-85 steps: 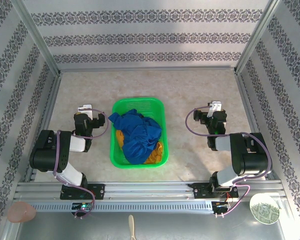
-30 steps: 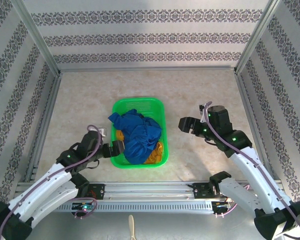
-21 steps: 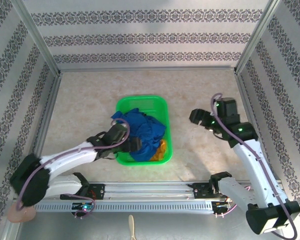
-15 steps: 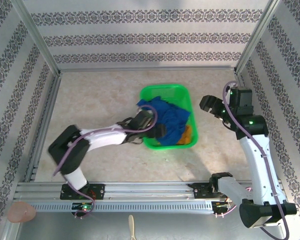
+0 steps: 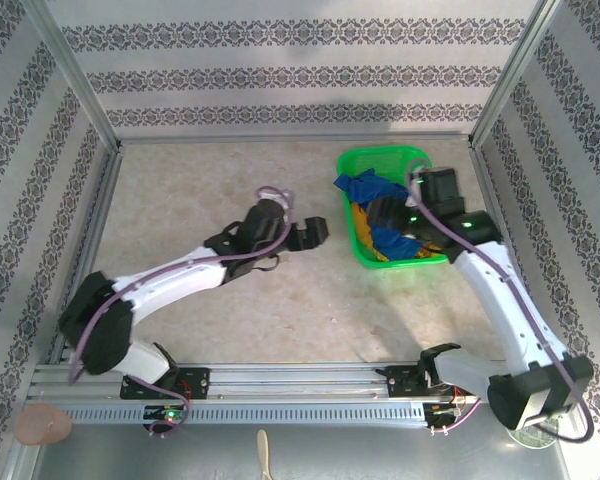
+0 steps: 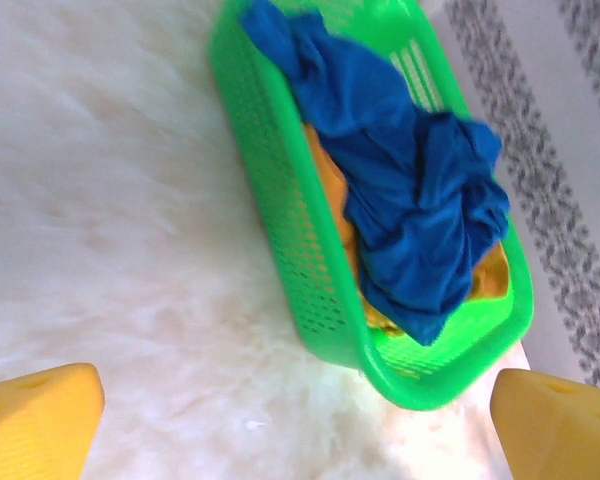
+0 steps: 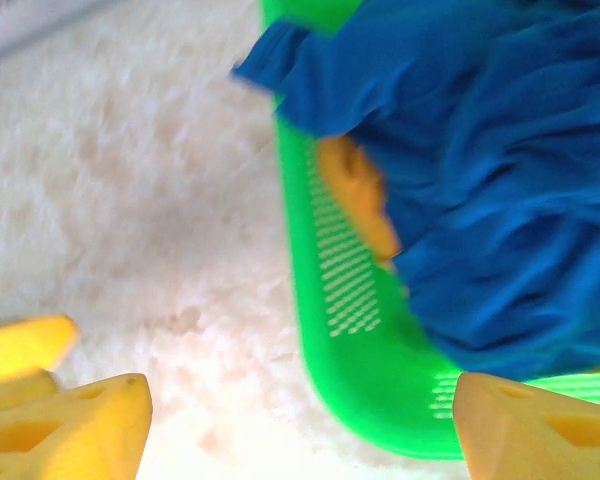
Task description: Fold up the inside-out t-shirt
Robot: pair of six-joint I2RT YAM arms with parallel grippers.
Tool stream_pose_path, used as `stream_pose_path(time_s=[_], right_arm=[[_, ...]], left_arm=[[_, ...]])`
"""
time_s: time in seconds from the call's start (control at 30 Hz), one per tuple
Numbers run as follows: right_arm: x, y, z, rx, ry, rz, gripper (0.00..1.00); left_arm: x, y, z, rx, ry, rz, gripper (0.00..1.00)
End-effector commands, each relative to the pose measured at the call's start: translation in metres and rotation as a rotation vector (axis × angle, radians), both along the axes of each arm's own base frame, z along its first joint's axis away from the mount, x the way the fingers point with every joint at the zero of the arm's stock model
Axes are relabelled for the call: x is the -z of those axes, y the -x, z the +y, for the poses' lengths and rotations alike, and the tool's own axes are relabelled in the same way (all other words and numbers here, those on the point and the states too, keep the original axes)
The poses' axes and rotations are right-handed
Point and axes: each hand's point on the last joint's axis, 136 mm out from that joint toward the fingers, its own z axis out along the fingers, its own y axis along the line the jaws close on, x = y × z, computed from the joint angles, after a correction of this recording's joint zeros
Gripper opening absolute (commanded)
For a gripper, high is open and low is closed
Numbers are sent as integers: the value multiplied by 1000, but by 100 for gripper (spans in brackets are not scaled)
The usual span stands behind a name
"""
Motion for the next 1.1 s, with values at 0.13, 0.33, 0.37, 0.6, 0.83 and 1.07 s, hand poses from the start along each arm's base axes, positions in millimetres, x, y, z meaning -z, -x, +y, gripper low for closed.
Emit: stream_pose_path(time_s=[0.13,0.33,0.37,0.6,0.83,1.07], right_arm=[[54,-20,89,-57,16,65,78],[91,-71,93,45,220,112,81],[96,-79,87,62,251,122,82],[112,-130,28,186,318,168,82],[115,-176,-15,188,305,167,82],[128,-190,-50,165,350,205,82]], left_arm=[[29,16,109,-282,-21,113,99],[29,29,127,-313,11,107,99],[31,30,128,-312,13,112,99],[41,38,129,-305,21,123,99],[47,37,125,-283,34,125,99],[52,38,122,-273,49,140,99]])
